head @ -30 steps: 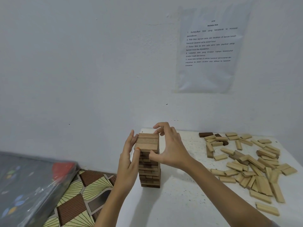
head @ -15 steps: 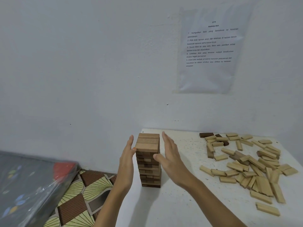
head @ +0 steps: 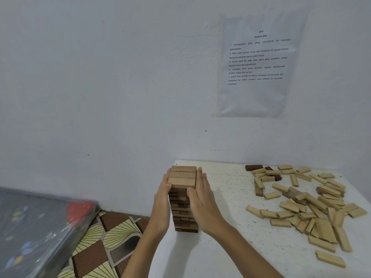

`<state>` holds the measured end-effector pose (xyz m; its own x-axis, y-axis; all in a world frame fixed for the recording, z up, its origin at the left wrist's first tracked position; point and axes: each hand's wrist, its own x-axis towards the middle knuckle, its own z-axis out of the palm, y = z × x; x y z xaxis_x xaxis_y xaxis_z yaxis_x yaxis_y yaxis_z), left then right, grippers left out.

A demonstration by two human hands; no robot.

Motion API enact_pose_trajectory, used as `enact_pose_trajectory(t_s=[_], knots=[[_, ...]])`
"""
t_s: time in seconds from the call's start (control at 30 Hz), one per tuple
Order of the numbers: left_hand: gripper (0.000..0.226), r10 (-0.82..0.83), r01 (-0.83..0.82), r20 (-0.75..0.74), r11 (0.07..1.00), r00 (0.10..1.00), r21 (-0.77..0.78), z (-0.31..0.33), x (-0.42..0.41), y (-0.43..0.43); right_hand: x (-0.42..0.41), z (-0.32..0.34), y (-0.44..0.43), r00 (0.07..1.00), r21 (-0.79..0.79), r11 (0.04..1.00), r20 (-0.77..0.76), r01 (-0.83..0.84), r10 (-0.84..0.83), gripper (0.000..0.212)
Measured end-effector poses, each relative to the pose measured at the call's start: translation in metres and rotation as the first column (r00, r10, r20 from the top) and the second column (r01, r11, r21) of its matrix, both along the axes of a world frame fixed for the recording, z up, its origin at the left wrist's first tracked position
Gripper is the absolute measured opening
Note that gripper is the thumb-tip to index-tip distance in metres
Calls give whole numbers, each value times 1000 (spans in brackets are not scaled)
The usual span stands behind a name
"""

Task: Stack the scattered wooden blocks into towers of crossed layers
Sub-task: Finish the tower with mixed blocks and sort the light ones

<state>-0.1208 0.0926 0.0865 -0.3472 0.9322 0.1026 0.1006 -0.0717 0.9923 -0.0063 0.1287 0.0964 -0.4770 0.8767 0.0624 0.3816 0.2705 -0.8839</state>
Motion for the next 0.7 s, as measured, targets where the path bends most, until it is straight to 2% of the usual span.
enact_pose_trajectory(t_s=[0.3, 0.4, 0.47, 0.57, 0.7], knots=[[61, -4, 4, -31, 1000, 999, 13, 1, -1, -1, 0, 0, -1, 999, 26, 1000, 35, 7, -8, 59], [46, 12, -12, -18, 1000, 1000, -6, 4, 1, -4, 1, 1, -3, 1000, 15, 1000, 12, 6, -6, 59], [46, 28, -28, -13, 1000, 1000, 1, 10, 4, -8, 5, 3, -4, 1000, -17, 1000, -25, 7, -8, 60], [46, 91, -89, -22, 993, 996, 71, 22, 7, -11, 13, 7, -5, 996, -60, 998, -88, 16, -21, 60], [50, 222, -185, -149, 956, 964, 228, 39, 15, -14, 26, 14, -5, 975, -59, 997, -211, 57, -69, 57]])
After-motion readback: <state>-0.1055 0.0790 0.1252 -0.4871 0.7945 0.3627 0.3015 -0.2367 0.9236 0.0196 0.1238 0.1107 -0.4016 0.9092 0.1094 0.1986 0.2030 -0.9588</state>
